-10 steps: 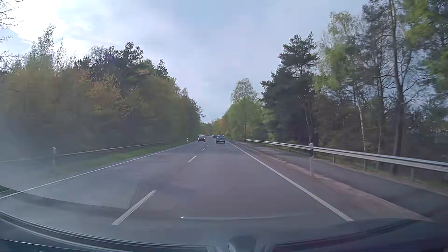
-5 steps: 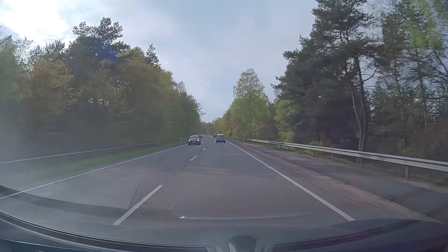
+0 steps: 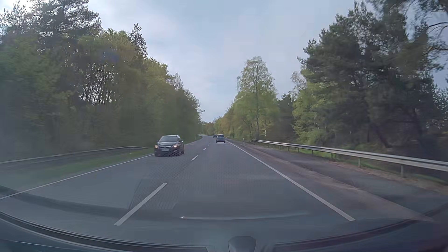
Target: Follow the waypoints while adhering to traffic rules and regulations
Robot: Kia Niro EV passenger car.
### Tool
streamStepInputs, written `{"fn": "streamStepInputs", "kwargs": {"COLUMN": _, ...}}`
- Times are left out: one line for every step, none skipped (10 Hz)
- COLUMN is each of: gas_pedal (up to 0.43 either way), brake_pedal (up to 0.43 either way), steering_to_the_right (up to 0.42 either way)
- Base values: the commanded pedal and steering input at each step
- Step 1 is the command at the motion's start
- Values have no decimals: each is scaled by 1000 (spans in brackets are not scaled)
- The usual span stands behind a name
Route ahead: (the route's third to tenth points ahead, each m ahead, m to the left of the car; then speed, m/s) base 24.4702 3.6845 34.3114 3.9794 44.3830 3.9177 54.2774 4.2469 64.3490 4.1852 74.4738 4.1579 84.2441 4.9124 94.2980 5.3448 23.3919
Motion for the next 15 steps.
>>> {"fn": "streamStepInputs", "kwargs": {"gas_pedal": 177, "brake_pedal": 0, "steering_to_the_right": -5}}
{"fn": "streamStepInputs", "kwargs": {"gas_pedal": 177, "brake_pedal": 0, "steering_to_the_right": -5}}
{"fn": "streamStepInputs", "kwargs": {"gas_pedal": 177, "brake_pedal": 0, "steering_to_the_right": -5}}
{"fn": "streamStepInputs", "kwargs": {"gas_pedal": 177, "brake_pedal": 0, "steering_to_the_right": -5}}
{"fn": "streamStepInputs", "kwargs": {"gas_pedal": 177, "brake_pedal": 0, "steering_to_the_right": -6}}
{"fn": "streamStepInputs", "kwargs": {"gas_pedal": 177, "brake_pedal": 0, "steering_to_the_right": -6}}
{"fn": "streamStepInputs", "kwargs": {"gas_pedal": 177, "brake_pedal": 0, "steering_to_the_right": -5}}
{"fn": "streamStepInputs", "kwargs": {"gas_pedal": 177, "brake_pedal": 0, "steering_to_the_right": -6}}
{"fn": "streamStepInputs", "kwargs": {"gas_pedal": 177, "brake_pedal": 0, "steering_to_the_right": -6}}
{"fn": "streamStepInputs", "kwargs": {"gas_pedal": 177, "brake_pedal": 0, "steering_to_the_right": -6}}
{"fn": "streamStepInputs", "kwargs": {"gas_pedal": 189, "brake_pedal": 0, "steering_to_the_right": -6}}
{"fn": "streamStepInputs", "kwargs": {"gas_pedal": 189, "brake_pedal": 0, "steering_to_the_right": -6}}
{"fn": "streamStepInputs", "kwargs": {"gas_pedal": 189, "brake_pedal": 0, "steering_to_the_right": -6}}
{"fn": "streamStepInputs", "kwargs": {"gas_pedal": 189, "brake_pedal": 0, "steering_to_the_right": -6}}
{"fn": "streamStepInputs", "kwargs": {"gas_pedal": 177, "brake_pedal": 0, "steering_to_the_right": -6}}
